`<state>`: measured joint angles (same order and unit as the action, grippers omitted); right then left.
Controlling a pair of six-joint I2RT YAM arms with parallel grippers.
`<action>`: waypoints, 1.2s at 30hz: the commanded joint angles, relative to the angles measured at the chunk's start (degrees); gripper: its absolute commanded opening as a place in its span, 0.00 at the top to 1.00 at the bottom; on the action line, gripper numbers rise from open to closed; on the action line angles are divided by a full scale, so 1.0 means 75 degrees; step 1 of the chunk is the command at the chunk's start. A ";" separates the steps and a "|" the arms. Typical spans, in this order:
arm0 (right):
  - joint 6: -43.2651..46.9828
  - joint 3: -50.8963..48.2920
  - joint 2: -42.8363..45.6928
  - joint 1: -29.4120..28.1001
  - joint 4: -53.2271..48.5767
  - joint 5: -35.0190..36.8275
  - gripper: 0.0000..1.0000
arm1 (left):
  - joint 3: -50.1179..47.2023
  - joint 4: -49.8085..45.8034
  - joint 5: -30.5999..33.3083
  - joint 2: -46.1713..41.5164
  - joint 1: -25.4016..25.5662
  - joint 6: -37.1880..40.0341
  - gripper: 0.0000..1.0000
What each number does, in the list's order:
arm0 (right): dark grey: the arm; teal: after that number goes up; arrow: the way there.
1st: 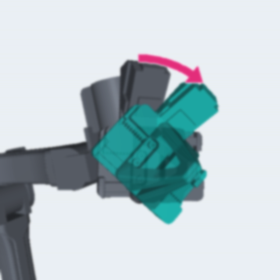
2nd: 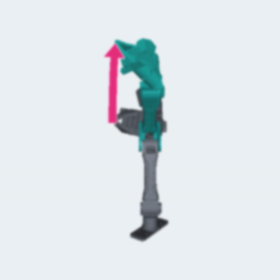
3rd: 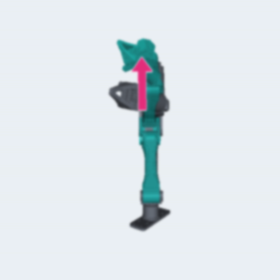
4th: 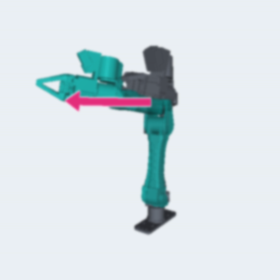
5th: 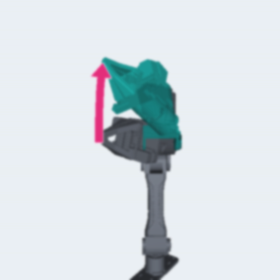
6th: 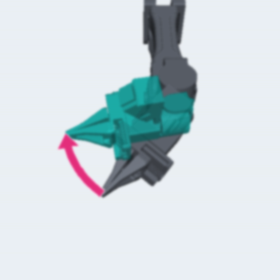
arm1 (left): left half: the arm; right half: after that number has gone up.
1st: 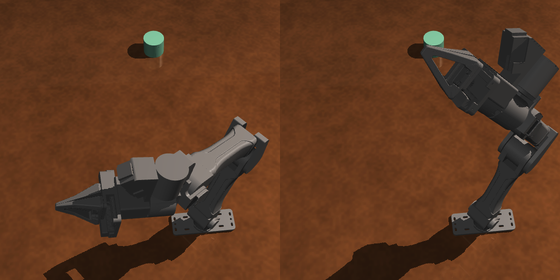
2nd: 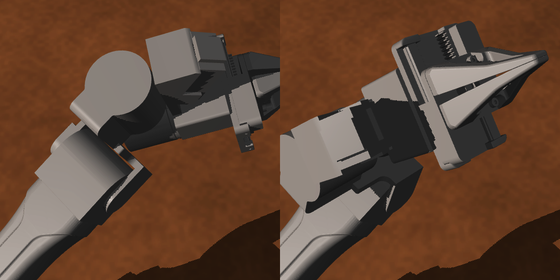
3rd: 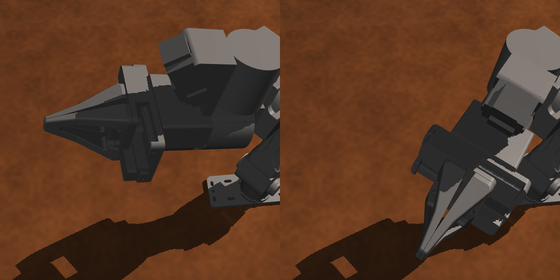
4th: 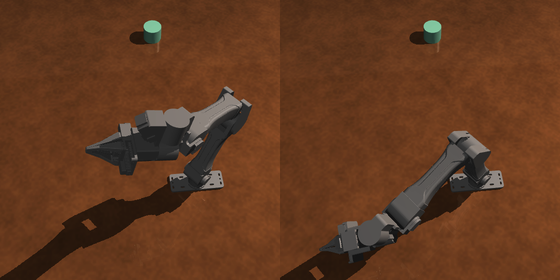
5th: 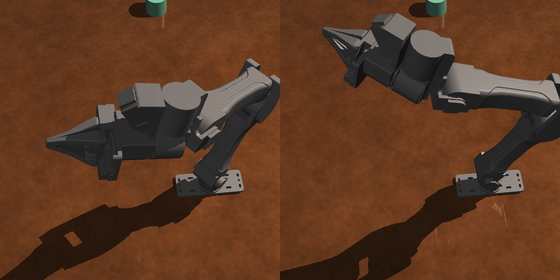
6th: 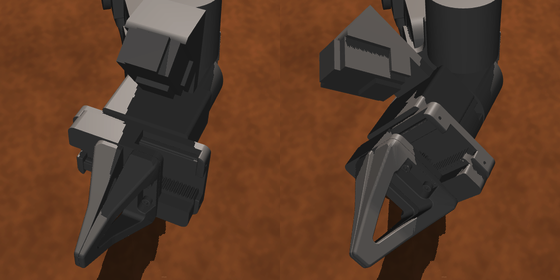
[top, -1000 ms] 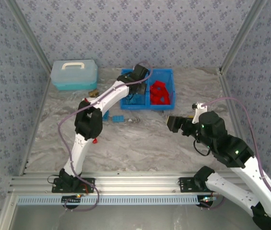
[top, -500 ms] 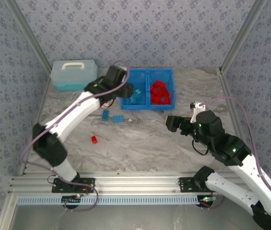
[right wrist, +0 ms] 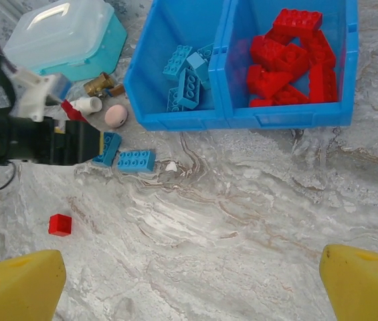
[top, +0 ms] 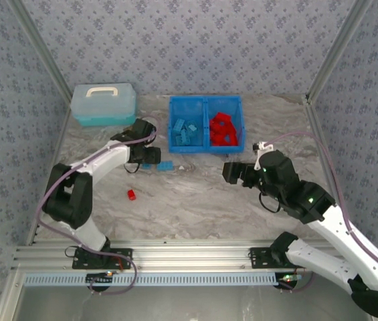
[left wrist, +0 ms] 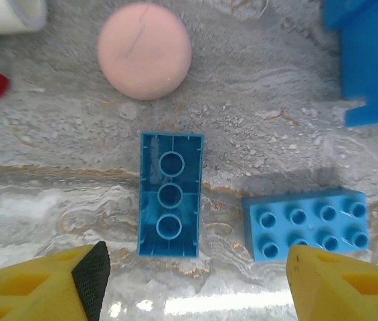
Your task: Sort the legos into containers by color
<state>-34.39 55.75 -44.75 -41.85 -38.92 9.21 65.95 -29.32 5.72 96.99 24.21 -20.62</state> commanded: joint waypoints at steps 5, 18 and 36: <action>-0.0359 0.0044 0.0180 -0.0207 -0.0248 0.0177 0.00 | 0.0426 0.0570 -0.0238 0.1013 -0.0226 -0.0016 0.30; -0.0398 0.0182 0.0083 -0.0350 -0.0160 0.0330 0.00 | 0.0147 0.0588 -0.0196 0.0523 -0.0249 -0.0155 0.69; -0.0499 0.0318 0.0179 -0.0611 -0.0313 0.0502 0.00 | 0.4546 0.0530 0.1005 0.1724 0.1416 -0.0104 0.69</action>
<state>-36.75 55.83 -44.27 -45.82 -39.33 11.42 94.13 -22.83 11.22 102.15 35.97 -22.72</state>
